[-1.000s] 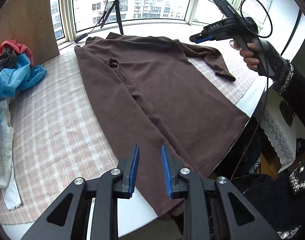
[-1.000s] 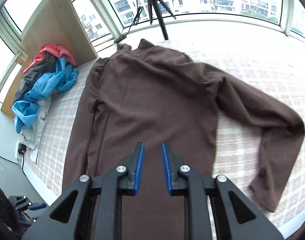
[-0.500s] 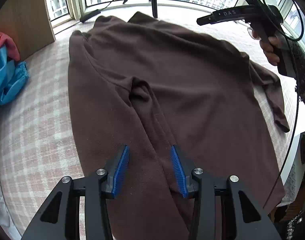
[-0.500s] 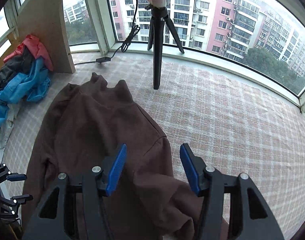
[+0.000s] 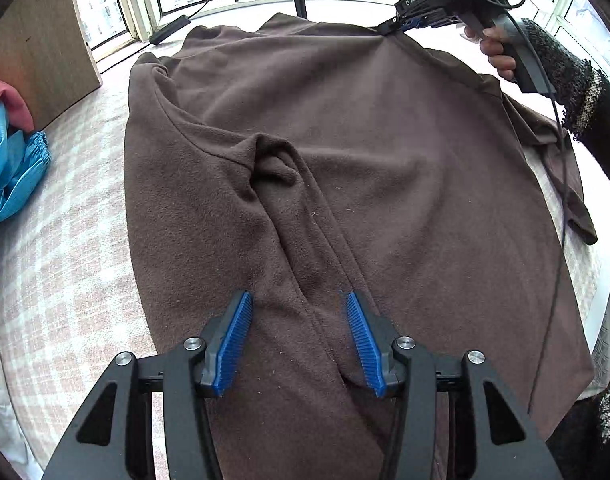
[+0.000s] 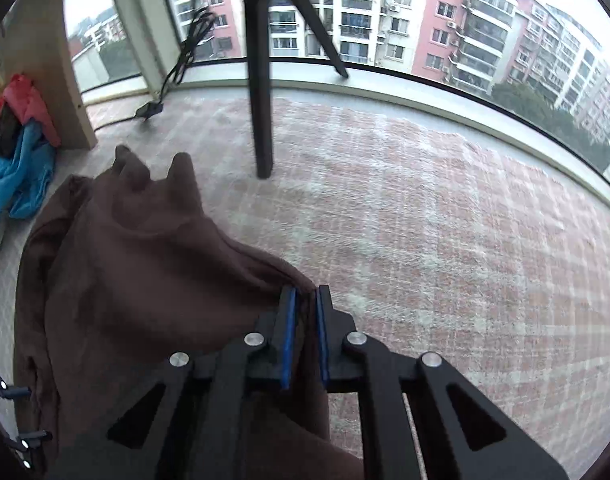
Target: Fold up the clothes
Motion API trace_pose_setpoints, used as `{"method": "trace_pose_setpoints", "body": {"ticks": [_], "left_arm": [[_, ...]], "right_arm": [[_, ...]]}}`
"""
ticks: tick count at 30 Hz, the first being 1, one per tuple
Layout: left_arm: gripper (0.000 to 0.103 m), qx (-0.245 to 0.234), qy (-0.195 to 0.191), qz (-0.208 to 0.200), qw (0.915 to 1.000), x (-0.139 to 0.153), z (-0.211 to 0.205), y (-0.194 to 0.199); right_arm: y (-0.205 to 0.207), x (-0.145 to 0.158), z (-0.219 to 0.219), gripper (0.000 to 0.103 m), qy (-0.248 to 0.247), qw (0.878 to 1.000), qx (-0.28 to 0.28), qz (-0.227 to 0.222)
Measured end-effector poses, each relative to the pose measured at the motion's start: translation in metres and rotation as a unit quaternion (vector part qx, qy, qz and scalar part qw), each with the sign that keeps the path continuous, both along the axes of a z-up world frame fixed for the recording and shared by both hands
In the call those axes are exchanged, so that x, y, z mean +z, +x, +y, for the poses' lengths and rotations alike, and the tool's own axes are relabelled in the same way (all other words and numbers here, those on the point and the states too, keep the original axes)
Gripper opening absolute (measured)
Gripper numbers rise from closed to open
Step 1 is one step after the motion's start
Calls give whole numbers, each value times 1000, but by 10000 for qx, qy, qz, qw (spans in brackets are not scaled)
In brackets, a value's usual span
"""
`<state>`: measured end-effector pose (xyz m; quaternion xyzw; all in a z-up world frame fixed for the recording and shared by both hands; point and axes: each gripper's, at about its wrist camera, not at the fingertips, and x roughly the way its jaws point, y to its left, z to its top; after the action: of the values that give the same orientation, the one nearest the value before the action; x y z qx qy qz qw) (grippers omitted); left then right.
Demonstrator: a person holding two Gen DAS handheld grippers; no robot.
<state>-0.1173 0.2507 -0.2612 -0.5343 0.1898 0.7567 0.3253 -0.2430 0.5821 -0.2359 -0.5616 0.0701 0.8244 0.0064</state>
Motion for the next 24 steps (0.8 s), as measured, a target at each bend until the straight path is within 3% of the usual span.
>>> {"method": "trace_pose_setpoints", "body": {"ticks": [2, 8, 10, 13, 14, 16, 19, 21, 24], "left_arm": [[48, -36, -20, 7, 10000, -1, -1, 2], [51, -63, -43, 12, 10000, -2, -4, 7], [52, -84, -66, 34, 9999, -3, -5, 10], [52, -94, -84, 59, 9999, -4, -7, 13], [52, -95, -83, 63, 9999, -5, -8, 14], [52, -93, -94, 65, 9999, -5, -9, 16], [53, -96, -112, 62, 9999, -6, -12, 19], [53, -111, -101, 63, 9999, -6, -14, 21], [53, -159, -107, 76, 9998, -7, -18, 24]], "right_arm": [[-2, -1, 11, 13, -144, 9998, -105, -23], [4, 25, -14, 30, -97, 9966, 325, 754], [-6, 21, -35, 33, 174, 9956, 612, 694], [-26, 1, -55, 31, 533, 9930, 901, 548], [-31, 1, -54, 23, 659, 9924, 802, 656], [-41, 5, -48, 21, 961, 9893, 475, 986], [-33, 25, -21, 23, 738, 9926, 104, 961], [-7, 48, 2, 23, 186, 9936, 70, 1115], [47, 74, 37, 30, -71, 9937, 101, 1113]]}}
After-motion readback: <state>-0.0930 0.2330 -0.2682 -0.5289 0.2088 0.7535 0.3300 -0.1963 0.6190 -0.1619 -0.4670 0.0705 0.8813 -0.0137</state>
